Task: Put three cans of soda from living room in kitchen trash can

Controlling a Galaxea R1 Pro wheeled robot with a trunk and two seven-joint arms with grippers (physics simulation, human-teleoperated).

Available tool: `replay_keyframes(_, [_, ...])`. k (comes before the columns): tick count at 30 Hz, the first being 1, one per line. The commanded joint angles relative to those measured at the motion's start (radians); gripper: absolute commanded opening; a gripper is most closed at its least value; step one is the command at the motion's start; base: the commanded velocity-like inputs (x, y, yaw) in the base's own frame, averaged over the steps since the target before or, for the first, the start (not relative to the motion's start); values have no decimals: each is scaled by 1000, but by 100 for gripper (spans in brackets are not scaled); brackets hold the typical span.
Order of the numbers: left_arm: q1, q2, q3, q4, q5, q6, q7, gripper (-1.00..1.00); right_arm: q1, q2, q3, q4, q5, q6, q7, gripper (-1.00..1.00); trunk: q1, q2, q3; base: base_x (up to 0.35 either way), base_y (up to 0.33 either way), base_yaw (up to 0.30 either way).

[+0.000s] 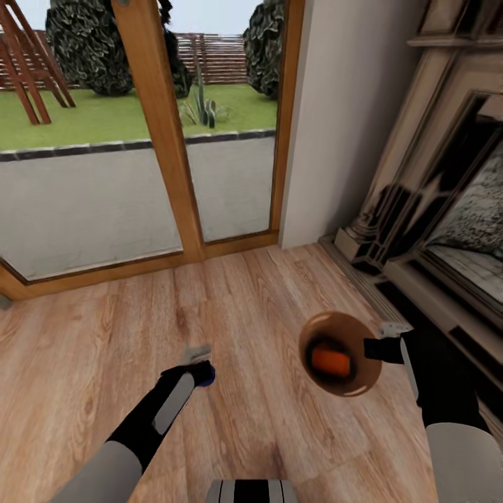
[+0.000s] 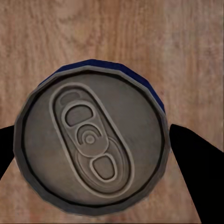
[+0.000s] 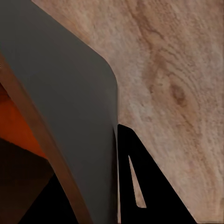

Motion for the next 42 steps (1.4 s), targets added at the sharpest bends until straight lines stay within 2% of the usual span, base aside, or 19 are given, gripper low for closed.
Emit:
replay_keyframes(1, [26, -3, 0, -128, 4, 56, 50, -100, -2, 0, -1, 14, -21, 2, 5, -100, 0, 0, 4, 0, 0, 0])
replay_keyframes(2, [35, -4, 0, -189, 6, 81, 73, -100, -3, 0, -1, 22, -21, 2, 5, -100, -1, 1, 8, 0, 0, 0])
replay_keyframes(3, [48, -9, 0, -296, 9, 134, 106, -100, -5, 0, -1, 39, -21, 2, 5, -100, -1, 1, 12, 0, 0, 0])
replay_keyframes(4, [52, -13, 1, -341, 10, 160, 118, -100, -7, 0, -2, 48, -21, 2, 5, -100, -2, 1, 16, 0, 0, 0])
replay_keyframes(6, [55, -40, 9, -481, 21, 252, 147, -100, -25, 1, -2, 100, -20, 2, 5, -100, -3, 1, 23, 0, 0, 0])
replay_keyframes(7, [55, -46, 10, -511, 28, 268, 151, -100, -32, 1, -2, 118, -20, 2, 5, -100, -3, 2, 27, 0, 0, 0])
replay_keyframes(9, [55, -58, 8, -588, 72, 303, 159, -100, -56, 1, -2, 176, -19, 2, 4, -100, -4, 2, 35, 0, 0, 0])
replay_keyframes(10, [51, -63, 5, -633, 118, 322, 162, -100, -73, 1, -3, 216, -19, 2, 3, -100, -4, 2, 39, 0, 0, 0])
replay_keyframes(11, [48, -65, 4, -652, 142, 331, 163, -100, -80, 0, -3, 235, -19, 2, 2, -100, -5, 3, 43, 0, 0, 0])
replay_keyframes(13, [31, -69, -17, -695, 222, 360, 165, -100, -105, 0, -3, 293, -19, 2, -1, -100, -6, 3, 50, 0, 0, 0])
replay_keyframes(15, [12, -76, -39, -712, 274, 372, 166, -100, -117, 1, -4, 324, -18, 2, -3, -100, -7, 4, 58, 0, 0, 0])
replay_keyframes(18, [-10, -98, -62, -722, 376, 378, 163, -100, -125, 4, -4, 347, -17, 2, -5, -100, -8, 4, 70, 0, 0, 0])
replay_keyframes(19, [-18, -101, -87, -723, 423, 379, 159, -100, -125, 6, -3, 352, -17, 2, -5, -100, -8, 4, 74, 0, 0, 0])
replay_keyframes(22, [-45, -104, -131, -714, 483, 379, 159, -100, -125, 10, -1, 355, -16, 2, -5, -100, -10, 5, 85, 0, 0, 0])
replay_keyframes(26, [-74, -115, -204, -642, 513, 377, 157, -100, -125, 11, 2, 355, -14, 2, -5, -100, -12, 6, 101, 0, 0, 0])
replay_keyframes(27, [-82, -122, -243, -593, 518, 378, 156, -100, -124, 12, 5, 355, -14, 2, -5, -100, -12, 6, 105, 0, 0, 0])
replay_keyframes(32, [-88, -126, -349, -478, 522, 375, 155, -100, -122, 13, 8, 354, -14, 2, -5, -100, -14, 8, 124, 0, 0, 0])
replay_keyframes(36, [-89, -128, -373, -383, 522, 368, 137, -100, -117, 13, 21, 349, -16, 2, -4, -100, -16, 8, 139, 0, 0, 0])
replay_keyframes(42, [-89, -128, -380, -335, 514, 354, 108, -100, -111, 24, 79, 341, -19, 2, -1, -100, -19, 10, 163, 0, 0, 0])
